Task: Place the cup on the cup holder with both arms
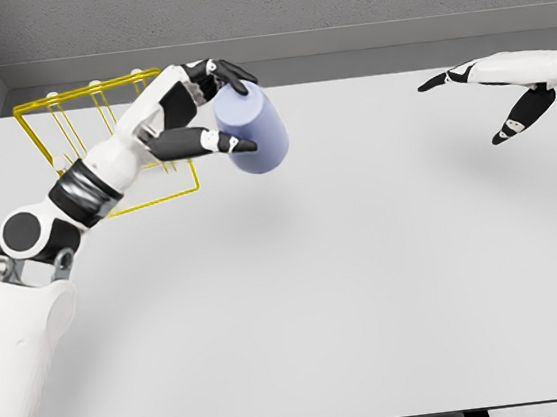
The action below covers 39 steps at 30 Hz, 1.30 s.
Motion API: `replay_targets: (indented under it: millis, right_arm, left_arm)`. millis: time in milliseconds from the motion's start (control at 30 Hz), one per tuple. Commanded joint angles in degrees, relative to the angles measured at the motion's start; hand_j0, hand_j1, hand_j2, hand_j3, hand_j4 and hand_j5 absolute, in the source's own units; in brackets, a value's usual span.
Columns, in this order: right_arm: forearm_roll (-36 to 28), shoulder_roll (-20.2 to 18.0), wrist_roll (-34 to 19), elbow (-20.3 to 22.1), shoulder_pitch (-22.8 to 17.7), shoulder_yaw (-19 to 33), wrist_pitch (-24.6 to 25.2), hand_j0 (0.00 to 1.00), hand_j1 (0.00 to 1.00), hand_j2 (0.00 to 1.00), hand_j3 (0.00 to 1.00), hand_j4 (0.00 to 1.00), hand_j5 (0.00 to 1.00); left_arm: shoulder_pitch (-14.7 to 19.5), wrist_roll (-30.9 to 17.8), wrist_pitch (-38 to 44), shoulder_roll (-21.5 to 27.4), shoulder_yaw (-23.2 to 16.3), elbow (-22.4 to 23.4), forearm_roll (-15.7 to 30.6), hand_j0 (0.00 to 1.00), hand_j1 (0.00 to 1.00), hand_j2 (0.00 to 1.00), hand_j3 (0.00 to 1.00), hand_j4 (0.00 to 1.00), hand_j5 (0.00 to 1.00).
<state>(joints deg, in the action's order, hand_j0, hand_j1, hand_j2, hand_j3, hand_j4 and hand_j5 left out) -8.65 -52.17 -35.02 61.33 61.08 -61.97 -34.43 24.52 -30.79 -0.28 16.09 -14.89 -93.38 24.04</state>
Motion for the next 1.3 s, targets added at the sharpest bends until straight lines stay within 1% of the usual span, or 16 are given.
replay_targets:
  millis: [0, 67, 100, 167, 333, 400, 433, 600, 633, 900, 967, 1133, 1267]
  right_arm:
    - [-0.3, 0.0, 0.0, 0.0, 0.0, 0.1, 0.2, 1.00, 1.00, 1.00, 1.00, 1.00, 1.00]
    - [-0.3, 0.0, 0.0, 0.0, 0.0, 0.1, 0.2, 1.00, 1.00, 1.00, 1.00, 1.00, 1.00]
    - [-0.4, 0.0, 0.0, 0.0, 0.0, 0.1, 0.2, 1.00, 1.00, 1.00, 1.00, 1.00, 1.00]
    - [-0.4, 0.0, 0.0, 0.0, 0.0, 0.1, 0.2, 1.00, 1.00, 1.00, 1.00, 1.00, 1.00]
    - [-0.4, 0.0, 0.0, 0.0, 0.0, 0.1, 0.2, 1.00, 1.00, 1.00, 1.00, 1.00, 1.00]
    - [-0.4, 0.0, 0.0, 0.0, 0.0, 0.1, 0.2, 1.00, 1.00, 1.00, 1.00, 1.00, 1.00]
    - [-0.3, 0.0, 0.0, 0.0, 0.0, 0.1, 0.2, 1.00, 1.00, 1.00, 1.00, 1.00, 1.00]
    - [-0.4, 0.6, 0.0, 0.0, 0.0, 0.1, 0.2, 1.00, 1.00, 1.00, 1.00, 1.00, 1.00]
    - [-0.3, 0.6, 0.0, -0.1, 0.0, 0.1, 0.2, 1.00, 1.00, 1.00, 1.00, 1.00, 1.00]
    - [-0.4, 0.7, 0.0, -0.1, 0.0, 0.1, 0.2, 1.00, 1.00, 1.00, 1.00, 1.00, 1.00]
    - [-0.4, 0.7, 0.0, -0.1, 0.0, 0.1, 0.2, 1.00, 1.00, 1.00, 1.00, 1.00, 1.00]
    - [-0.4, 0.8, 0.0, -0.1, 0.0, 0.1, 0.2, 1.00, 1.00, 1.00, 1.00, 1.00, 1.00]
    - [-0.4, 0.9, 0.0, -0.1, 0.0, 0.1, 0.2, 1.00, 1.00, 1.00, 1.00, 1.00, 1.00]
  left_arm:
    - [0.1, 0.0, 0.0, 0.3, 0.1, 0.0, 0.3, 0.39, 0.39, 0.39, 0.39, 0.39, 0.39]
    - [0.5, 0.0, 0.0, 0.8, 0.3, 0.1, 0.3, 0.39, 0.39, 0.39, 0.39, 0.39, 0.39]
    - [0.5, 0.0, 0.0, 0.8, 1.3, 0.1, 0.3, 0.39, 0.39, 0.39, 0.39, 0.39, 0.39]
    - [1.1, 0.0, 0.0, 0.9, 2.0, 0.2, 0.3, 0.39, 0.39, 0.39, 0.39, 0.39, 0.39]
    - [1.8, 0.0, 0.0, 1.8, 2.1, 0.4, 0.3, 0.39, 0.39, 0.39, 0.39, 0.39, 0.39]
    - [2.9, 0.0, 0.0, 2.6, 2.1, 0.7, 0.4, 0.39, 0.39, 0.39, 0.39, 0.39, 0.39]
    - [3.0, 0.0, 0.0, 2.6, 2.9, 0.9, 0.5, 0.39, 0.39, 0.39, 0.39, 0.39, 0.39]
    - [3.4, 0.0, 0.0, 3.4, 3.5, 1.2, 0.5, 0.39, 0.39, 0.39, 0.39, 0.39, 0.39]
    - [3.7, 0.0, 0.0, 3.6, 4.2, 1.2, 0.5, 0.39, 0.39, 0.39, 0.39, 0.39, 0.39]
    - [5.0, 0.0, 0.1, 5.3, 4.3, 1.5, 0.7, 0.39, 0.39, 0.39, 0.39, 0.39, 0.39]
    - [5.0, 0.0, 0.1, 6.1, 4.3, 1.6, 1.8, 0.39, 0.39, 0.39, 0.39, 0.39, 0.39]
    - [5.1, 0.0, 0.1, 7.2, 5.0, 1.7, 2.2, 0.39, 0.39, 0.39, 0.39, 0.39, 0.39]
    - [5.4, 0.0, 0.1, 8.9, 5.0, 2.9, 3.3, 0.39, 0.39, 0.39, 0.39, 0.39, 0.39]
